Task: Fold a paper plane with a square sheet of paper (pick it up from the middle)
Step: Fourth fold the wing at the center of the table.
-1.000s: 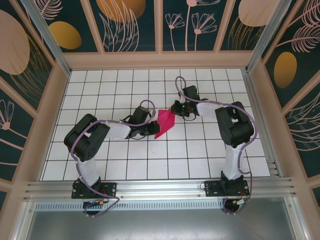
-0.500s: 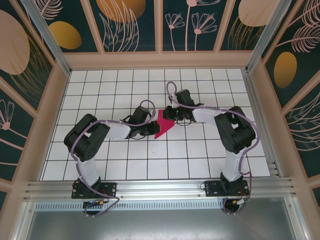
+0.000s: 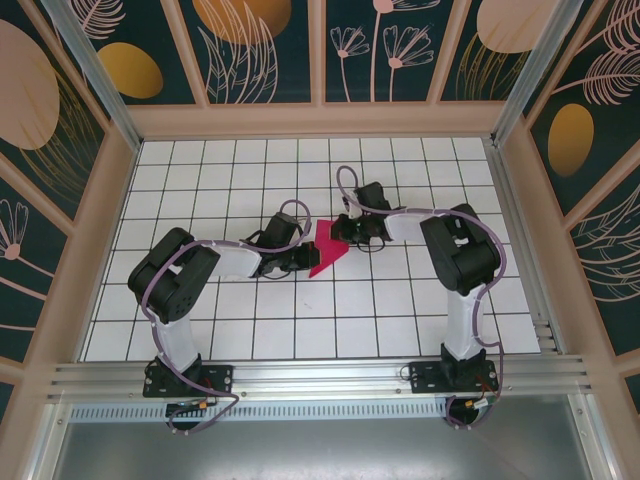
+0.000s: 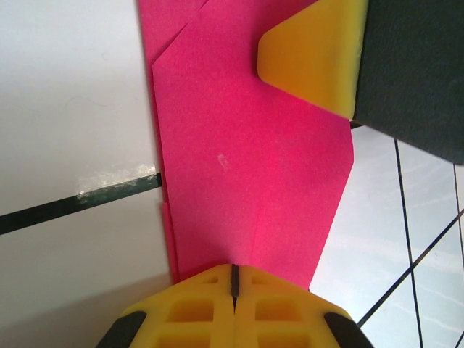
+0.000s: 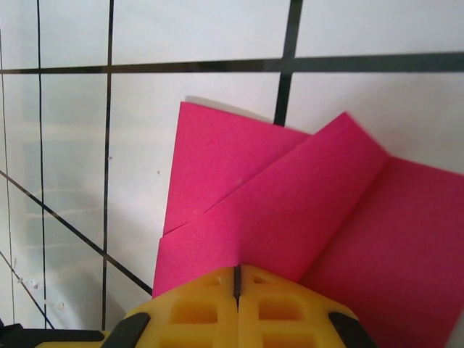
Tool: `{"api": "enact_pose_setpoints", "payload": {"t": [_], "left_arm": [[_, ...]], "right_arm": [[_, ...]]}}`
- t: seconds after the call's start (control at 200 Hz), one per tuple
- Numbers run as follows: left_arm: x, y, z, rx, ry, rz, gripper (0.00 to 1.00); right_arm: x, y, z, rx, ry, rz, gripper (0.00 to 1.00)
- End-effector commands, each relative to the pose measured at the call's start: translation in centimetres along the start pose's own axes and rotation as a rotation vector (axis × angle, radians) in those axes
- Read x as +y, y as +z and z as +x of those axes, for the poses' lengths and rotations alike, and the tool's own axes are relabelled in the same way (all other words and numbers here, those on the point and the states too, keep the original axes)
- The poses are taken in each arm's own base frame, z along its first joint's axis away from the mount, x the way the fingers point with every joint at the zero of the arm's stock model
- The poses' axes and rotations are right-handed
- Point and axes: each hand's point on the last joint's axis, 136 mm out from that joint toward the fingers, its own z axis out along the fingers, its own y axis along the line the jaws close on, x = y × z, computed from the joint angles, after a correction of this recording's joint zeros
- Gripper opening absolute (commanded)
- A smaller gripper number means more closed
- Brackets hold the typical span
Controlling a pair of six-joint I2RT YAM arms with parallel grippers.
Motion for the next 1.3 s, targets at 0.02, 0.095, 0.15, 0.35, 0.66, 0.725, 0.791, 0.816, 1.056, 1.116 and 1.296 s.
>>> {"api": "enact_pose_setpoints", "payload": {"t": [0.02,0.095,0.15,0.35,0.66,0.725,0.791,0.816,1.056,1.116,1.296], "left_arm": [[6.1,0.5,6.3,0.189,-0.058,-0.206,0.03],[6.1,0.5,6.4,0.192,-0.057,-0.208,0.03],[6.2,0.5,6.4,0.194,-0.054,-0.207,0.03],[6.2,0.5,6.6,0.197,-0.052,-0.210,0.03],[6.3,0.5,6.6,0.199,-0.050,-0.211,0.03],[6.3,0.5,6.6,0.199,-0.049,-0.212,0.03],[6.3,0.5,6.7,0.201,-0.049,-0.212,0.03],[6.3,0.5,6.7,0.200,-0.048,-0.212,0.03],[6.2,0.6,6.6,0.198,-0.045,-0.212,0.03],[6.2,0.6,6.5,0.196,-0.047,-0.212,0.04],[6.1,0.6,6.1,0.178,-0.053,-0.213,0.04]], "right_arm": [[-1.7,0.2,-2.4,-0.052,-0.002,0.037,0.03],[-2.3,0.3,-2.8,-0.055,0.012,0.056,0.03],[-2.7,0.4,-3.2,-0.061,0.020,0.072,0.03],[-4.3,0.2,-4.5,-0.088,0.049,0.115,0.03],[-6.3,-0.1,-6.4,-0.118,0.082,0.146,0.03],[-6.5,0.0,-6.6,-0.120,0.085,0.154,0.03],[-6.8,0.1,-6.9,-0.124,0.088,0.165,0.03],[-6.9,0.1,-7.0,-0.124,0.088,0.169,0.03],[-6.3,-1.5,-9.7,-0.188,0.100,0.205,0.02],[-5.5,-2.4,-10.6,-0.214,0.090,0.201,0.02],[-1.3,-5.6,-10.7,-0.250,0.051,0.094,0.03]]}}
